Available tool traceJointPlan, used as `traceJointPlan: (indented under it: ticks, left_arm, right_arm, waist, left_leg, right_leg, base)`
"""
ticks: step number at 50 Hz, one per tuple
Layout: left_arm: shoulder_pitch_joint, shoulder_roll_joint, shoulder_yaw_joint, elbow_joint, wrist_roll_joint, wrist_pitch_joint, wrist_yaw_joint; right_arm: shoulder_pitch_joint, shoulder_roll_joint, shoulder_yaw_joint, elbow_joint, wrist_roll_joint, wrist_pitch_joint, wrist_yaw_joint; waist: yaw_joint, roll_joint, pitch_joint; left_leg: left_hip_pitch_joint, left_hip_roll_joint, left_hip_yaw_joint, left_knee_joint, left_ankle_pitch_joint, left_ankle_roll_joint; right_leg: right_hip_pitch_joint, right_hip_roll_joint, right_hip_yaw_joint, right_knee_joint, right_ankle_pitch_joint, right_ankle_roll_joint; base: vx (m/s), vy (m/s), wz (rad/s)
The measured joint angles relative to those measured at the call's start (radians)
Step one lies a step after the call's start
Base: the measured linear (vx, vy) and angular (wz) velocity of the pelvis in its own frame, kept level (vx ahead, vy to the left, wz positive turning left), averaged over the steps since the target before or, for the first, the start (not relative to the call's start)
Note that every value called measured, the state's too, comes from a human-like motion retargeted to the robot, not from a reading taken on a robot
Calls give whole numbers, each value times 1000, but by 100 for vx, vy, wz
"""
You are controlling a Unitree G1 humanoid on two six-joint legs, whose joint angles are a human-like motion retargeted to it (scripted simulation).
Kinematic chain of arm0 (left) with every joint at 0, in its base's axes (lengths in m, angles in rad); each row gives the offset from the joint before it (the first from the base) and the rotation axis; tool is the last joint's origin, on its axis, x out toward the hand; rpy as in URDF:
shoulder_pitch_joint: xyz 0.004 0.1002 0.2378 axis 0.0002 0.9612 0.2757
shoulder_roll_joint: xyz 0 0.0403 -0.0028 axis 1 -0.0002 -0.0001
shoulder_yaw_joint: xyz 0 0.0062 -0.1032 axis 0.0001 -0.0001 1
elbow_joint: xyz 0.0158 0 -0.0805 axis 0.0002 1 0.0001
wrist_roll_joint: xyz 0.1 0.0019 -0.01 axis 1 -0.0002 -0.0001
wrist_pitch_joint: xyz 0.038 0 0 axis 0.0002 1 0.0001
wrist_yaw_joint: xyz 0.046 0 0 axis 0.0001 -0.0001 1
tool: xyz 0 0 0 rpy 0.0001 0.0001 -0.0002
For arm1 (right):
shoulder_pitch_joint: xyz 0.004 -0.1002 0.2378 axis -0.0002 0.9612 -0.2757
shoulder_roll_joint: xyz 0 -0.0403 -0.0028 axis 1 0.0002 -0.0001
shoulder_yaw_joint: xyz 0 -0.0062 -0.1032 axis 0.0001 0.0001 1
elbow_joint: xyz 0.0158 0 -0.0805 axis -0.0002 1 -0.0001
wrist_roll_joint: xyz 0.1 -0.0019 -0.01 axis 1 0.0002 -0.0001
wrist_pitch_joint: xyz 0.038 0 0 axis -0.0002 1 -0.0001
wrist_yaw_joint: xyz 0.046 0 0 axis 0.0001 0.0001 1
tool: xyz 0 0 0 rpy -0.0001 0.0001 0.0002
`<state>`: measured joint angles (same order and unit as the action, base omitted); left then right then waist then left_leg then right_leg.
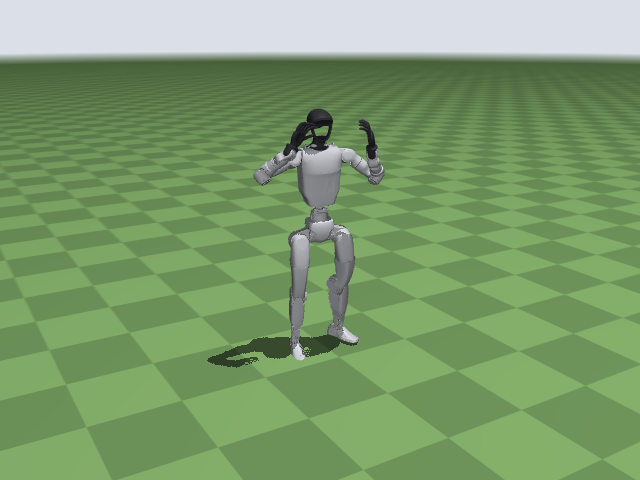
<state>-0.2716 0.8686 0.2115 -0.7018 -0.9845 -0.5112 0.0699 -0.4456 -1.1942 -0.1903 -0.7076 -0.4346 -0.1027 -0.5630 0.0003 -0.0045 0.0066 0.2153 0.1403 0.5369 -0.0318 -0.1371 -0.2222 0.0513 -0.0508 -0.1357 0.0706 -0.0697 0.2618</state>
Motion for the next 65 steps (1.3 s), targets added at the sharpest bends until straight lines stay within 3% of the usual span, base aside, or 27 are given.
traceJointPlan:
  ticks: [1,2,9,24,35,47,65]
  left_arm:
    - [138,135,142,69,548,52,188]
    - [249,229,244,117,906,89,307]
    - [505,315,389,157,770,118,168]
    - [529,425,432,155,681,159,-25]
    - [664,437,525,149,540,161,-121]
    - [680,381,566,115,545,177,-144]
    - [690,366,562,131,588,177,-179]
  right_arm:
    - [97,-33,-73,-12,67,-42,5]
    - [183,-62,-130,-17,126,-72,15]
    - [512,-179,-292,66,276,-62,128]
    - [677,-216,-441,107,385,-26,411]
    - [884,-154,-623,72,521,-44,478]
    - [992,-104,-755,54,447,-8,561]
    - [1049,-88,-799,57,387,-19,588]
  waist:
    - [4,-3,-1]
    - [11,-6,0]
    - [62,-37,41]
    - [85,-57,62]
    - [102,-61,59]
    - [98,-63,80]
    - [95,-60,107]
  left_leg:
    - [-6,6,-1,4,1,-6]
    - [-11,10,-2,7,2,-10]
    - [-26,7,-19,23,7,-18]
    - [-73,-17,-70,26,2,-19]
    - [-86,-28,-76,16,9,-26]
    - [-80,-40,-72,21,8,-22]
    - [-79,-40,-60,-1,16,-35]
  right_leg:
    - [-2,5,-3,-3,4,0]
    - [-3,9,-6,-6,7,0]
    - [-5,-3,-25,1,15,0]
    - [-17,-35,-72,-14,33,0]
    - [-31,-43,-80,-17,43,0]
    - [-26,-56,-70,-15,48,0]
    - [-32,-45,-56,-36,58,0]
  base:
    - [0,0,0]
    - [0,0,0]
    - [-2,3,7]
    - [-5,7,17]
    - [0,0,1]
    - [0,0,0]
    - [-5,0,-4]
